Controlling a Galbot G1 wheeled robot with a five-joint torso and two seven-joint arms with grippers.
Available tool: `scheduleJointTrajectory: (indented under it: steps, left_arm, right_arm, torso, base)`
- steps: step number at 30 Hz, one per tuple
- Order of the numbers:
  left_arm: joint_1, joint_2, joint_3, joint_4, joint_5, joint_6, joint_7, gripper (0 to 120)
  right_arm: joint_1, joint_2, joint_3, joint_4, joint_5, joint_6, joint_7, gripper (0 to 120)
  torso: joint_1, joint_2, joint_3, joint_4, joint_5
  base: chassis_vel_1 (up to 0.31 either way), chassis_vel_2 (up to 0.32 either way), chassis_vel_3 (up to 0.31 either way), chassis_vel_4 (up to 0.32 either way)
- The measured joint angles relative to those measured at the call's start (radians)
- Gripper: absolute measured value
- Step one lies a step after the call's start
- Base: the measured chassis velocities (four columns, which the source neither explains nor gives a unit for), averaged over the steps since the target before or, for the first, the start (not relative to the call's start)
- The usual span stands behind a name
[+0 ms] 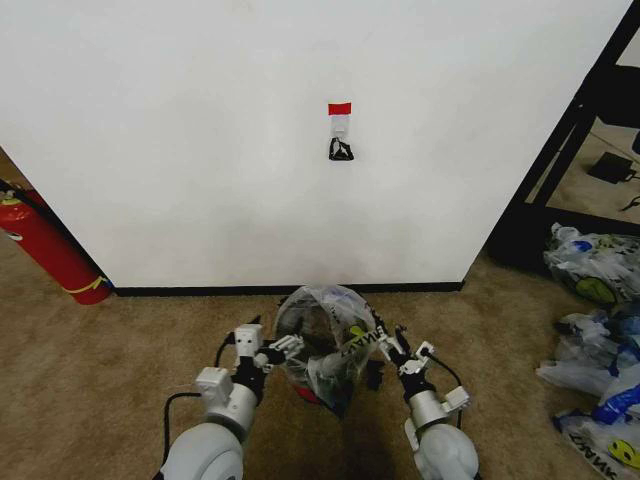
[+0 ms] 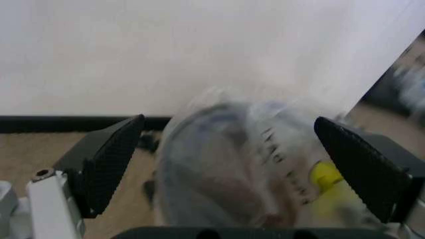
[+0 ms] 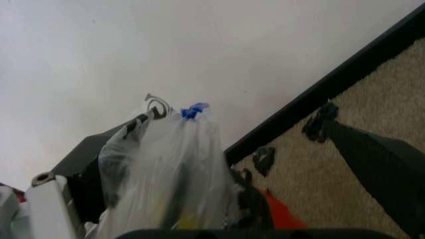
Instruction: Pick up the garbage bag from the wall and place it over the trash bin.
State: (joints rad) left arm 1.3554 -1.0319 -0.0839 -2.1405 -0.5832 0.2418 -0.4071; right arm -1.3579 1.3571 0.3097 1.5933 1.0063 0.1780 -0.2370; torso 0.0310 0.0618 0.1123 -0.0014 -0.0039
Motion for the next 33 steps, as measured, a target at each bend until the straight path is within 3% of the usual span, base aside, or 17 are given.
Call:
scheduleJointTrajectory:
  steps: [3,5,13,20,21,25,33]
  left_arm:
    - [-0.057,0.044,0.027,0.017,-0.057,0.165,-0.082,100]
    - [-0.099,0.071,0.057,0.032,-0.109,0.227,-0.113,100]
    - [-0.274,0.065,0.150,0.161,-0.199,0.296,-0.168,98]
    - [-0.387,0.035,0.165,0.242,-0.501,0.375,-0.276,72]
    - [-0.387,0.035,0.165,0.242,-0.501,0.375,-0.276,72]
    - [-0.426,0.031,0.170,0.261,-0.650,0.378,-0.340,53]
    - [-0.446,0.030,0.173,0.279,-0.684,0.378,-0.356,24]
  right_arm:
    - [-0.012,-0.001,0.000,0.031,-0.009,0.000,-0.001,100]
    - [-0.015,-0.005,0.000,0.045,-0.008,0.000,-0.003,100]
    - [-0.015,-0.004,0.004,0.048,-0.005,0.000,-0.012,100]
    - [0.004,0.008,0.002,0.004,-0.010,0.002,-0.023,100]
    - [0.004,0.008,0.002,0.004,-0.010,0.002,-0.023,100]
    - [0.012,0.010,0.000,0.000,-0.010,0.003,-0.023,100]
    - [0.014,0.010,-0.001,0.000,-0.009,0.003,-0.024,100]
  torso:
    - [0.000,0.000,0.000,0.0001,0.0000]
    - [0.000,0.000,0.000,0.0000,-0.0001]
    - [0.000,0.000,0.000,-0.0002,0.0000]
    - [0.000,0.000,0.000,0.0001,0.0000]
    - [0.000,0.000,0.000,0.0001,0.0000]
    - [0.000,0.000,0.000,0.0000,0.0000]
    - [0.000,0.000,0.000,0.0000,0.0000]
  base:
    - [0.000,0.000,0.000,0.000]
    - [0.000,0.000,0.000,0.000]
    - [0.000,0.000,0.000,0.000]
    - [0.000,0.000,0.000,0.000]
    - [0.000,0.000,0.000,0.000]
    - [0.000,0.000,0.000,0.000]
    - [0.000,0.000,0.000,0.000]
